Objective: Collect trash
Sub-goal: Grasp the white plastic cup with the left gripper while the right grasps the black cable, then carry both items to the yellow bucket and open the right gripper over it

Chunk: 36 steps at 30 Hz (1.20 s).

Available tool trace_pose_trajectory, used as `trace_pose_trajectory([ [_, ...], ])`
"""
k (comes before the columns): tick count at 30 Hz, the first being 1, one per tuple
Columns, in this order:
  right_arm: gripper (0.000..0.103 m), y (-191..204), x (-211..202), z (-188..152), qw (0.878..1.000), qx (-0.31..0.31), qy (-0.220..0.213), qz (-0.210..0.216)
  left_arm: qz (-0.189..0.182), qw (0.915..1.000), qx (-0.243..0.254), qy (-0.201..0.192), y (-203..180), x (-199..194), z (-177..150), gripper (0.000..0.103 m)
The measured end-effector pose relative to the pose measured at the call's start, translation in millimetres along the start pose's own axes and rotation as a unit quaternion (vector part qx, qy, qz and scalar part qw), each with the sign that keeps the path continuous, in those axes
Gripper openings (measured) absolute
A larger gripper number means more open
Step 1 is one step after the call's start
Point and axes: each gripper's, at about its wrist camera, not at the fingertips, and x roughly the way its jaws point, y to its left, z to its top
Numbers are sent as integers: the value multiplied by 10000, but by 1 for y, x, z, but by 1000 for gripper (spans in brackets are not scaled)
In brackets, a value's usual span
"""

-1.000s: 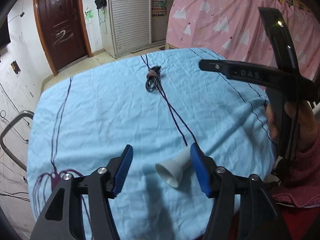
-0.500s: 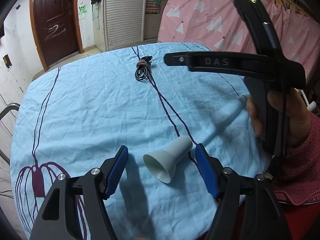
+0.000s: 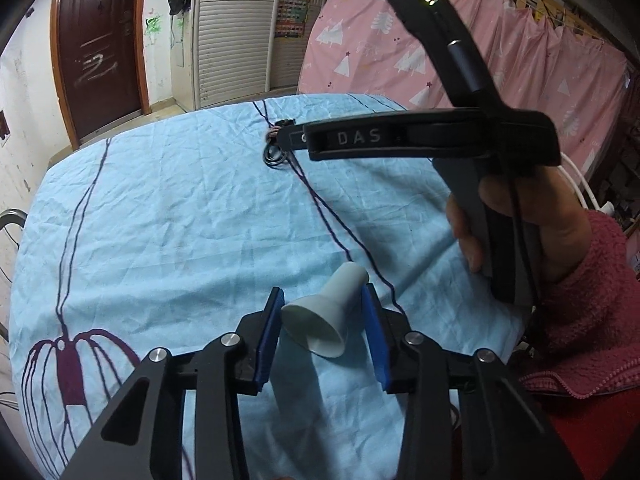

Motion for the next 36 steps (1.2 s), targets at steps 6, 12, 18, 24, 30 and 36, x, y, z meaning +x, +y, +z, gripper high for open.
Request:
trace_pose_trajectory([
  [6, 57, 6, 15, 12, 9999, -73, 99, -102, 96, 9996, -215, -156, 18, -13, 1, 31],
  [12, 57, 12, 33, 19, 9993, -108, 270, -223, 331, 9976, -482, -361, 38, -25, 5, 31],
  [18, 36, 12, 43, 22, 9986, -74, 407, -323, 512, 9961, -570, -431, 46, -25, 10, 31],
  [24, 19, 6, 43, 23, 9986, -8, 404, -353, 590, 9955, -602, -427, 50, -27, 8, 31],
  [30, 18, -4, 27, 22, 9993, 168, 206, -266, 713, 9946, -591, -469, 46, -32, 10, 31],
  [36, 18, -24, -1, 19, 9990, 390, -103, -212, 801, 9945, -476, -474, 34, -32, 17, 31],
])
